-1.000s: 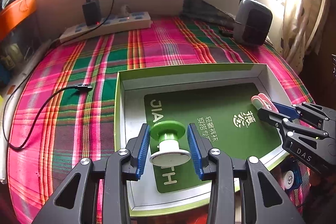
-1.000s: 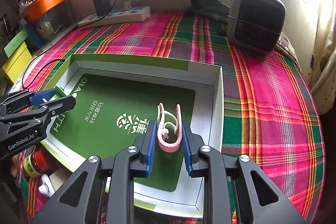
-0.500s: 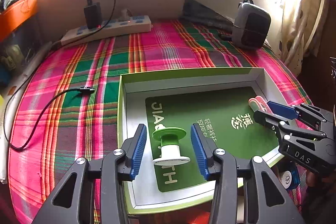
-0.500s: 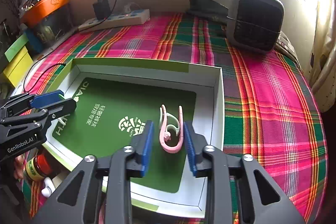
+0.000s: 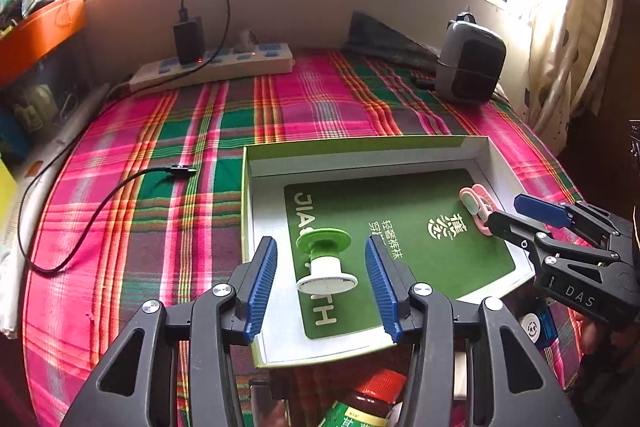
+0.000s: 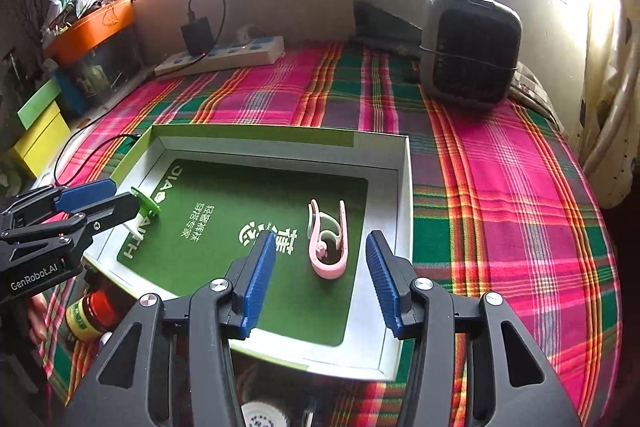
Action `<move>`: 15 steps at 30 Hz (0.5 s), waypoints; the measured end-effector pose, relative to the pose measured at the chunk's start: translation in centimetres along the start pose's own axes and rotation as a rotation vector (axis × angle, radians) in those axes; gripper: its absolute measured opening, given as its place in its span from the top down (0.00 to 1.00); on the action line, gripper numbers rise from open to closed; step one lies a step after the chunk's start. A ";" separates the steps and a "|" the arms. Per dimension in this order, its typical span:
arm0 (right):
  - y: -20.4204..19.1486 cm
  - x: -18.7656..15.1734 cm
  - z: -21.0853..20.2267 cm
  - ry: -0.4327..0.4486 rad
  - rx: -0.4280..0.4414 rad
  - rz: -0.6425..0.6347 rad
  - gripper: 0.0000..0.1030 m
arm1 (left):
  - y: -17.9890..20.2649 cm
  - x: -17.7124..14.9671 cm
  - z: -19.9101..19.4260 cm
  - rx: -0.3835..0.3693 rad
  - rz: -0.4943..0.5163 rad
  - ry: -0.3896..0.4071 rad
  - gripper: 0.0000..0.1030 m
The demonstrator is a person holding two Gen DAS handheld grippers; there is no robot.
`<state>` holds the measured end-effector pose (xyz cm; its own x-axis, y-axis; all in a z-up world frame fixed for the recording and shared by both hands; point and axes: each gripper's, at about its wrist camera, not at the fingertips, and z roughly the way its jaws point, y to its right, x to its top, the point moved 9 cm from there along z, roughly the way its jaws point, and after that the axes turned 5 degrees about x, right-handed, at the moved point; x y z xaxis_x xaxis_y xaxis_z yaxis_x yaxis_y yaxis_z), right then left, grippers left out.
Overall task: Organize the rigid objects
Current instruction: 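Open the left gripper to drop the spool while the right gripper releases the clip, then withdraw both grippers from the tray toward the black and blue lighters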
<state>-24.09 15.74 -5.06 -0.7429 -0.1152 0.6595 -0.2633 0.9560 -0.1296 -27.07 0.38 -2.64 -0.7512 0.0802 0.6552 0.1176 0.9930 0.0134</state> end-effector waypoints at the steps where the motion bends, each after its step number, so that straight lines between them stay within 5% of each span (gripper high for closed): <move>1: 0.0 0.0 -0.2 0.003 0.000 0.003 0.53 | -0.1 -0.1 -0.2 -0.001 -0.001 0.004 0.56; 15: 0.1 -1.7 -3.3 0.041 0.006 0.030 0.53 | -1.3 -1.9 -3.9 0.013 -0.030 0.042 0.56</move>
<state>-20.80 16.92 -3.78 -0.7248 -0.0751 0.6848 -0.2451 0.9571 -0.1545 -23.32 -1.42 -0.97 -0.7262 0.0473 0.6858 0.0872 0.9959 0.0237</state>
